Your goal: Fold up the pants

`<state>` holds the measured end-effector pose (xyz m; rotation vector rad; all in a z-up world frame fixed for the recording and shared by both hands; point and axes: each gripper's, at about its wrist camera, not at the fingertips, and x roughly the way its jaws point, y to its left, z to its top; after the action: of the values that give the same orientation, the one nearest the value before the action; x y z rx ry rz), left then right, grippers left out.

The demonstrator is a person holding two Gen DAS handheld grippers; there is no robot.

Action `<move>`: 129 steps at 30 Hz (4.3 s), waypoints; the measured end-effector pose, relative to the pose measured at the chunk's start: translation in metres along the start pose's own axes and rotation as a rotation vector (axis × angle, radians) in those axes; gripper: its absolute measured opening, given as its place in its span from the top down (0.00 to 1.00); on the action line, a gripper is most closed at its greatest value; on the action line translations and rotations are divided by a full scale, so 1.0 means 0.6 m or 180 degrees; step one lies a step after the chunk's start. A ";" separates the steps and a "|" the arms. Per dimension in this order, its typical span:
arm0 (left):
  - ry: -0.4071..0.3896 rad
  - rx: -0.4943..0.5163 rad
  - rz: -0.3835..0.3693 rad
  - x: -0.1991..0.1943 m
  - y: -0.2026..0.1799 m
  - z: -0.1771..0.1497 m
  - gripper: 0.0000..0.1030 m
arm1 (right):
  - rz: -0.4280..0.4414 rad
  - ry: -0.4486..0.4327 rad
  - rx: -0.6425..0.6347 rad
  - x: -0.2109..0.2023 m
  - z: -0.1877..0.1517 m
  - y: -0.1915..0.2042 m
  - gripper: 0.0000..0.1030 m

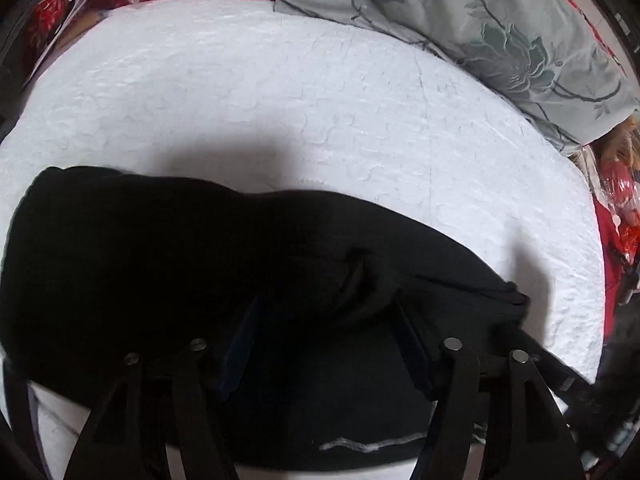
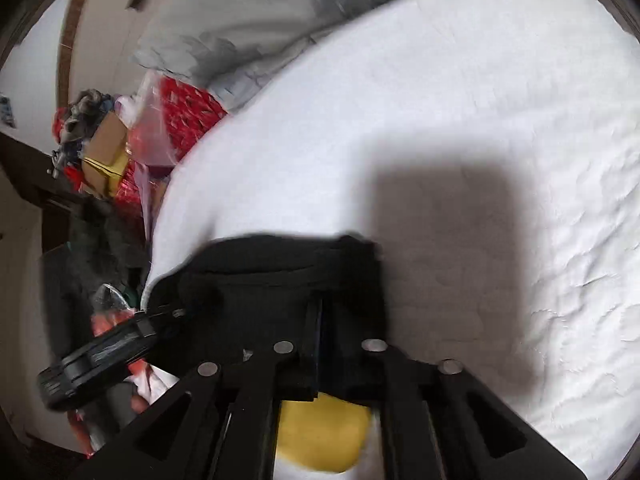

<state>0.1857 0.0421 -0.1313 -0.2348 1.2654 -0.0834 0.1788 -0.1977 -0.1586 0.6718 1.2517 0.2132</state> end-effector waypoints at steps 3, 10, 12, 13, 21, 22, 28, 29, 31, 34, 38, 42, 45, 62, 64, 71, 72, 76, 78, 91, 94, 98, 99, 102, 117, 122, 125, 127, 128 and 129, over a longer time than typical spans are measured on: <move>-0.0020 0.0031 -0.0147 -0.032 -0.006 -0.005 0.39 | 0.0116 -0.0064 -0.0002 -0.034 -0.008 0.007 0.90; 0.0123 0.0049 -0.0234 -0.032 0.060 -0.023 0.34 | 0.0079 0.0138 -0.0417 -0.049 -0.078 0.022 0.87; 0.0073 0.0156 -0.0191 -0.036 0.059 -0.021 0.37 | -0.0018 0.0139 -0.0388 -0.038 -0.085 0.010 0.91; 0.0059 0.0183 -0.0189 -0.048 0.060 -0.021 0.40 | -0.0022 0.0136 -0.0351 -0.047 -0.083 0.010 0.85; -0.0309 0.0058 -0.0487 -0.213 0.192 0.022 0.31 | -0.0219 -0.0091 -0.1232 -0.073 -0.101 0.166 0.41; -0.0319 -0.0016 -0.0502 -0.235 0.221 0.019 0.26 | -0.0218 -0.0064 -0.1358 -0.062 -0.111 0.189 0.41; 0.0146 -0.0417 -0.0430 -0.230 0.382 0.069 0.21 | -0.0277 0.0137 -0.2078 0.027 -0.179 0.324 0.41; 0.0275 -0.0454 -0.0452 -0.210 0.391 0.086 0.22 | -0.0292 0.0162 -0.2193 0.046 -0.193 0.345 0.41; 0.0502 -0.0514 -0.0526 -0.178 0.413 0.104 0.22 | -0.0363 0.0180 -0.2393 0.078 -0.214 0.380 0.41; 0.0661 -0.0435 -0.0580 -0.141 0.411 0.129 0.22 | -0.0444 0.0143 -0.2498 0.108 -0.237 0.405 0.41; 0.0818 -0.0329 -0.0736 -0.092 0.399 0.154 0.22 | -0.0510 0.0149 -0.2538 0.153 -0.253 0.432 0.40; 0.0994 -0.0204 -0.0848 -0.051 0.393 0.168 0.21 | -0.0659 0.0063 -0.2629 0.194 -0.273 0.458 0.40; 0.1051 -0.0144 -0.0811 -0.023 0.385 0.180 0.20 | -0.0824 -0.0028 -0.2678 0.221 -0.285 0.467 0.40; 0.0954 -0.0227 -0.0773 -0.040 0.311 0.198 0.68 | -0.0539 -0.0238 -0.2373 0.187 -0.238 0.466 0.89; 0.0916 -0.0288 -0.0827 -0.060 0.300 0.196 0.68 | -0.0402 -0.0260 -0.2249 0.159 -0.234 0.461 0.89; 0.0808 -0.0168 -0.0907 -0.123 0.192 0.182 0.68 | -0.0130 -0.0428 -0.1843 0.052 -0.195 0.413 0.88; 0.0806 -0.0120 -0.0914 -0.125 0.172 0.177 0.68 | -0.0104 -0.0447 -0.1773 0.037 -0.189 0.400 0.88; 0.0855 0.0100 -0.0892 -0.114 0.059 0.152 0.68 | -0.0009 -0.0511 -0.1306 -0.029 -0.158 0.317 0.88; 0.0930 0.0232 -0.0817 -0.090 -0.006 0.133 0.67 | 0.0022 -0.0529 -0.1038 -0.056 -0.148 0.266 0.88; 0.0963 0.0507 -0.0684 -0.062 -0.157 0.067 0.50 | 0.0081 -0.0397 0.0353 -0.148 -0.146 -0.015 0.81; 0.0582 0.0337 -0.0812 -0.119 -0.091 0.085 0.18 | 0.0166 -0.0637 0.0230 -0.180 -0.111 -0.010 0.75; 0.0263 0.0042 -0.0731 -0.139 0.008 0.101 0.13 | 0.0240 -0.0861 0.0041 -0.203 -0.062 0.017 0.35; 0.0321 -0.0086 -0.0797 -0.129 0.032 0.102 0.13 | 0.0251 -0.0786 -0.0032 -0.189 -0.050 0.029 0.35; 0.0443 -0.0265 -0.0861 -0.095 0.062 0.095 0.13 | 0.0161 -0.0531 -0.0278 -0.141 -0.027 0.063 0.35; 0.0432 0.0216 -0.0102 0.037 -0.027 0.103 0.49 | -0.0096 -0.0480 0.0122 -0.116 -0.026 -0.012 1.00; 0.0547 -0.0044 -0.0332 0.050 -0.007 0.105 0.45 | -0.0051 -0.0255 0.0637 -0.078 -0.050 -0.084 0.94; 0.0516 0.0005 -0.0271 0.042 -0.005 0.106 0.43 | 0.0180 -0.0457 0.0398 -0.106 -0.035 -0.048 0.87; 0.0521 0.0021 -0.0262 0.037 -0.012 0.101 0.41 | 0.0401 -0.0420 0.0249 -0.108 -0.021 -0.023 0.51; 0.0543 0.0013 -0.0283 0.033 -0.014 0.098 0.41 | 0.0421 -0.0337 0.0197 -0.099 -0.013 -0.011 0.37; 0.0579 -0.0014 -0.0333 0.036 -0.015 0.097 0.40 | 0.0358 -0.0307 0.0133 -0.093 -0.008 0.002 0.37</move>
<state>0.2481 0.0367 -0.1329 -0.3023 1.4340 -0.1953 0.1569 -0.2229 -0.1138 0.7806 1.1297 0.2451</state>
